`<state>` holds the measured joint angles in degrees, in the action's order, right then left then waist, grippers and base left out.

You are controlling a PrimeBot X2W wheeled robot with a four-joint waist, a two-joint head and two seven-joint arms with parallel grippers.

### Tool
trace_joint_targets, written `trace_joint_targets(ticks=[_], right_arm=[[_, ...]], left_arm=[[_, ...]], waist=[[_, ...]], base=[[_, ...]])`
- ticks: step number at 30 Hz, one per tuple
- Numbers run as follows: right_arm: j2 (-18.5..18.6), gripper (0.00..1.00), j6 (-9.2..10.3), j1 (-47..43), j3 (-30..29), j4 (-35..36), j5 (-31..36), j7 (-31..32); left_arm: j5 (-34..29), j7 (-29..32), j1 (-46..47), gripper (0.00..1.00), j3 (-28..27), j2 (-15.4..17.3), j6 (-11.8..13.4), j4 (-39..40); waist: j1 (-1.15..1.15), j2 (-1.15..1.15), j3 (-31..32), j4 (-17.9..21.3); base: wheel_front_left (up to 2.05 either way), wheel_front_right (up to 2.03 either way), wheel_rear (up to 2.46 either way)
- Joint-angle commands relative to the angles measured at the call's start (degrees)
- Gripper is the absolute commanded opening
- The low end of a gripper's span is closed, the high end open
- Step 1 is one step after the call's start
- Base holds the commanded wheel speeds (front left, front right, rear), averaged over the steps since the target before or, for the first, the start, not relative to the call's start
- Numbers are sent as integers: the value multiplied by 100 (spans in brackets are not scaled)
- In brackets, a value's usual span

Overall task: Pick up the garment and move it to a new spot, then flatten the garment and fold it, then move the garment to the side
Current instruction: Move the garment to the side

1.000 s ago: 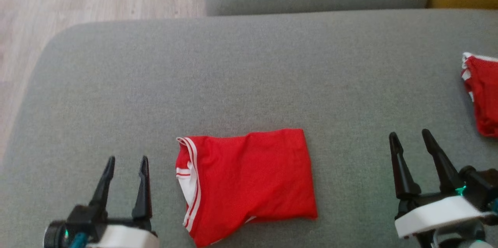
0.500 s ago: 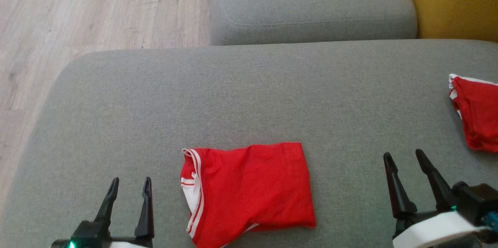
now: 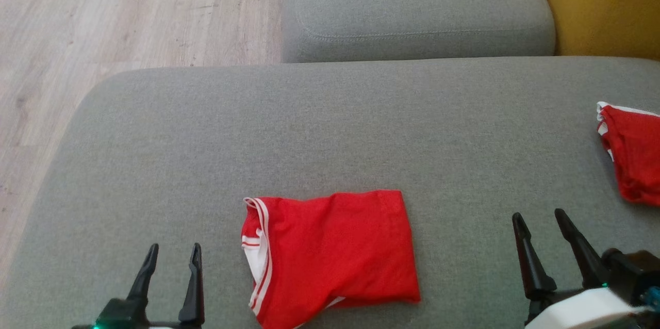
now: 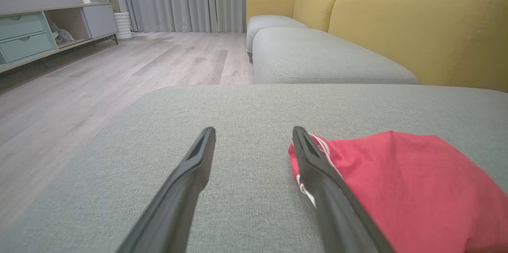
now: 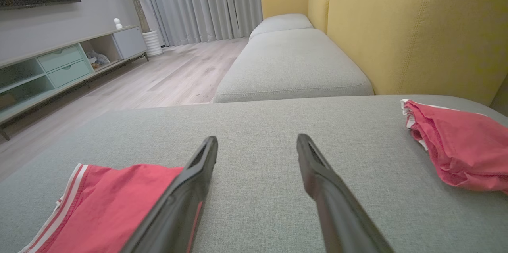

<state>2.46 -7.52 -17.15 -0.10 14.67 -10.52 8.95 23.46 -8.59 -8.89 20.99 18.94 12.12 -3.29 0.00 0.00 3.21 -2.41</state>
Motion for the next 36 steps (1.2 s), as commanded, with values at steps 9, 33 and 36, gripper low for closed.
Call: trace_joint_targets(ticks=[9,33,36], right_arm=[[43,100,3,214,101,173,-96,-16],[43,100,3,1183,831,-1618,-592,433],[43,100,3,1460,994,-2156,-765,511]], left_arm=[[53,-90,379,100,-198,127,13,100],[-10,-366,1298,100,-91,-30,-161,152],[-57,-492,1483,100,-76,-113,-233,125]], waist=[[0,0,-24,13],[0,0,-893,-725],[0,0,-1003,-877]], base=[[0,0,0],[0,0,0],[0,0,0]])
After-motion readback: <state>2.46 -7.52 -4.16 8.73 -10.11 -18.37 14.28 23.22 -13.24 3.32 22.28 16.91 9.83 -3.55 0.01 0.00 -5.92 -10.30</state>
